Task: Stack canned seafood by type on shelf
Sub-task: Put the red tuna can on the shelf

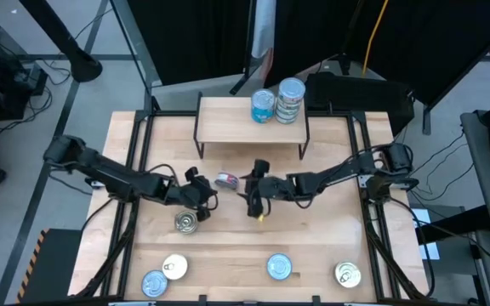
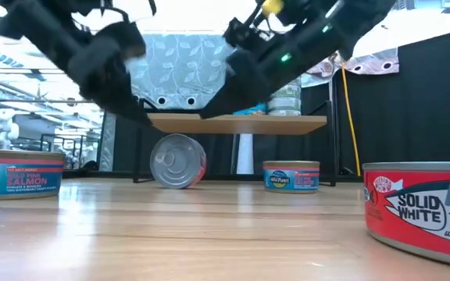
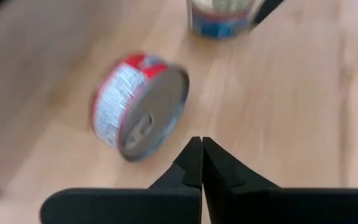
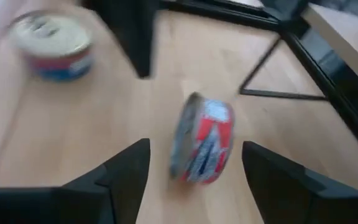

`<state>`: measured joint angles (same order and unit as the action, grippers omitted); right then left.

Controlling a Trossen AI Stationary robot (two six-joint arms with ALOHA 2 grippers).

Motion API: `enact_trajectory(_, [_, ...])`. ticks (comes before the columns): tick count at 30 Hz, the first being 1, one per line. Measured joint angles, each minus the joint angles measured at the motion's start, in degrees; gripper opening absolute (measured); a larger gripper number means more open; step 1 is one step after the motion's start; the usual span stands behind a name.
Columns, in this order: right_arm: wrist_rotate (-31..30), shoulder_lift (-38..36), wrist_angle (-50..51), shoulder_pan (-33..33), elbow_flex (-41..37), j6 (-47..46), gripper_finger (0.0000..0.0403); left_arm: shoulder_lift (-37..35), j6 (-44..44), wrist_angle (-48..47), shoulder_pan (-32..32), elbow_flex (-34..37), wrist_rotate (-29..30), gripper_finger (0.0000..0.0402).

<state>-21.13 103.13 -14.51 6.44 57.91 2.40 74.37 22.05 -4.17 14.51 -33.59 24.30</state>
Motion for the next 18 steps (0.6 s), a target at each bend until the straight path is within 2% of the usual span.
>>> enact_trajectory(5, [3.3, 4.1, -3.8, -3.1, 0.2, -3.9, 0.0254, -7.8, -0.1, -2.4, 2.7, -0.6, 1.9, 0.0])
enact_trajectory(8, [1.5, 6.2, -3.6, -3.2, 1.0, -3.9, 0.0256, -10.7, -0.6, -2.7, 4.8, -0.6, 2.4, 0.0])
enact_trajectory(18, [3.3, 13.6, -3.1, -5.3, 8.3, -4.9, 0.0256, -12.3, -6.1, -2.6, 9.7, -0.6, 10.8, 0.0])
